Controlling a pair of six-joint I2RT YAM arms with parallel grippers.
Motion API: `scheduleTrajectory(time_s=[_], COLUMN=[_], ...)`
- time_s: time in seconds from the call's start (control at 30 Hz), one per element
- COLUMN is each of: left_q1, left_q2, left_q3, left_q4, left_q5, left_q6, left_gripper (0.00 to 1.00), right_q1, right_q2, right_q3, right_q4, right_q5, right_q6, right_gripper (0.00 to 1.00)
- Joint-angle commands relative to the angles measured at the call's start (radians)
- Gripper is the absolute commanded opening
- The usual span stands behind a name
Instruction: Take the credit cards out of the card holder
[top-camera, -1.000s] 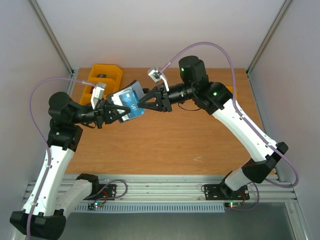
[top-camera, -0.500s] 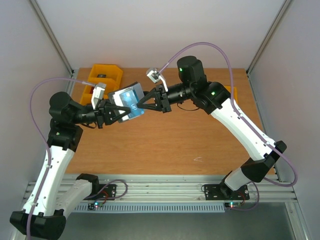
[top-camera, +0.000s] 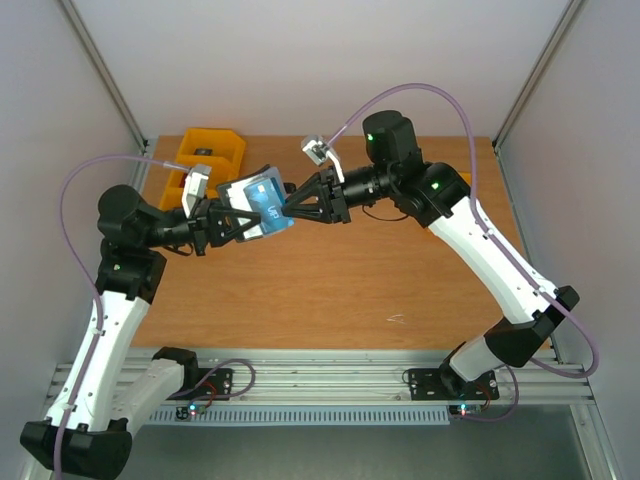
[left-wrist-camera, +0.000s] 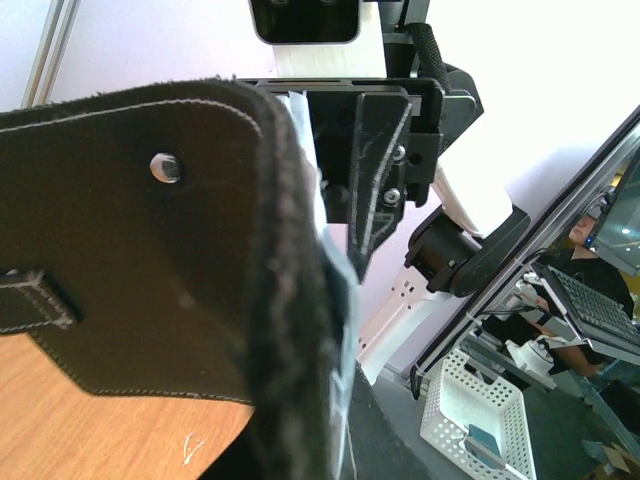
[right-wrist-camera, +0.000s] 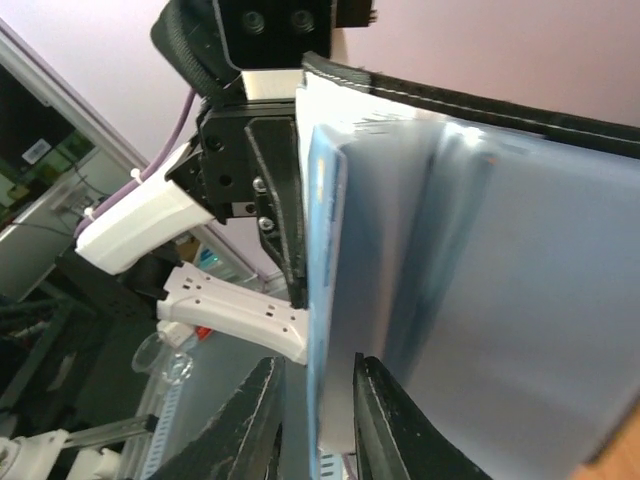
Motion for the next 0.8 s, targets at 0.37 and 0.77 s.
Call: scheduleTrajectory(time_s=[0.37, 0.77], left_q1=[-0.003, -0.007], left_q2=[-0.006, -0.007], left_q3=[-0.007, -0.018], left_q4=[0.173, 0.189], left_q5=[0.007, 0.017], left_q6=[-0.081, -0.078], left_gripper=[0.00, 0.00], right_q1=[-0.020, 0.050], right_q2=[-0.003, 0.074], right_q3=[0.032, 0.146], right_q4=[-0.047, -0.118], right_q5=[0.084, 0.120], right_q6=[-0.011, -0.056], right_gripper=[0.18, 0.13])
